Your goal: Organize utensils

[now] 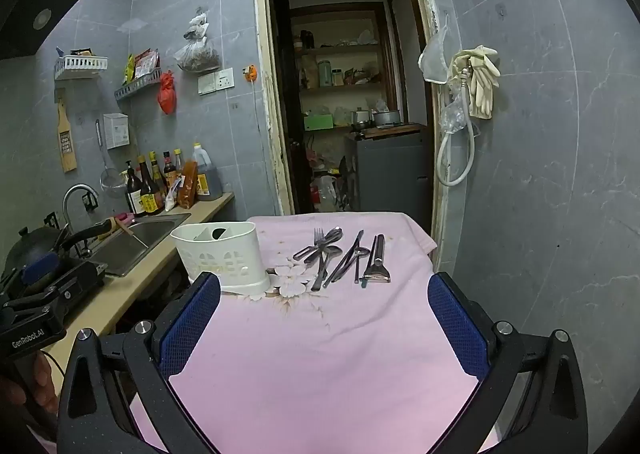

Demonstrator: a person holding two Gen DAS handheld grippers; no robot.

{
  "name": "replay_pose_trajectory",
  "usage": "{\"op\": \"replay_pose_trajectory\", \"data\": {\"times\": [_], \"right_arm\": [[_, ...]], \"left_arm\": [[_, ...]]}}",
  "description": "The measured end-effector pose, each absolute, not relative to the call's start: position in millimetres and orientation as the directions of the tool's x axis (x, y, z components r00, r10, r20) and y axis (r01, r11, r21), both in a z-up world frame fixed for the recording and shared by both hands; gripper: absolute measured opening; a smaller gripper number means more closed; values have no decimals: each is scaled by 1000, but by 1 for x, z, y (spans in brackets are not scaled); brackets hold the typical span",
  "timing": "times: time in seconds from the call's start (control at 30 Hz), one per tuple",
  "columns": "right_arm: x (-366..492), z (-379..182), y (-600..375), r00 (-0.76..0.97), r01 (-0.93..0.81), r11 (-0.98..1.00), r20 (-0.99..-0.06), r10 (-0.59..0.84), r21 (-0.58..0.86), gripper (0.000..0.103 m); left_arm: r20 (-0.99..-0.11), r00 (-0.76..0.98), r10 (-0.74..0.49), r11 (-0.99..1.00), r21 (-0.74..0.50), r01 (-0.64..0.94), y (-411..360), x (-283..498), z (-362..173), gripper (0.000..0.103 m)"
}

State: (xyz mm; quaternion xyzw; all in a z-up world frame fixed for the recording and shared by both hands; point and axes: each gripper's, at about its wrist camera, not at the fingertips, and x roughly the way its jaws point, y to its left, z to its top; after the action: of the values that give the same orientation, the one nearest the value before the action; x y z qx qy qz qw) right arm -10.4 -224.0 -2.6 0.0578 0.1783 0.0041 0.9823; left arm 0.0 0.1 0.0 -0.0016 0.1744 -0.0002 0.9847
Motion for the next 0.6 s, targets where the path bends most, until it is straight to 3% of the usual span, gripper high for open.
{"op": "replay_pose_trajectory", "data": {"times": [0.6], "right_arm": [[-9,-11,-220,931,13,994,-364,27,109,102]], "left_arm": [[-347,938,0,1000,-14,-5,3,3,0,102]]}}
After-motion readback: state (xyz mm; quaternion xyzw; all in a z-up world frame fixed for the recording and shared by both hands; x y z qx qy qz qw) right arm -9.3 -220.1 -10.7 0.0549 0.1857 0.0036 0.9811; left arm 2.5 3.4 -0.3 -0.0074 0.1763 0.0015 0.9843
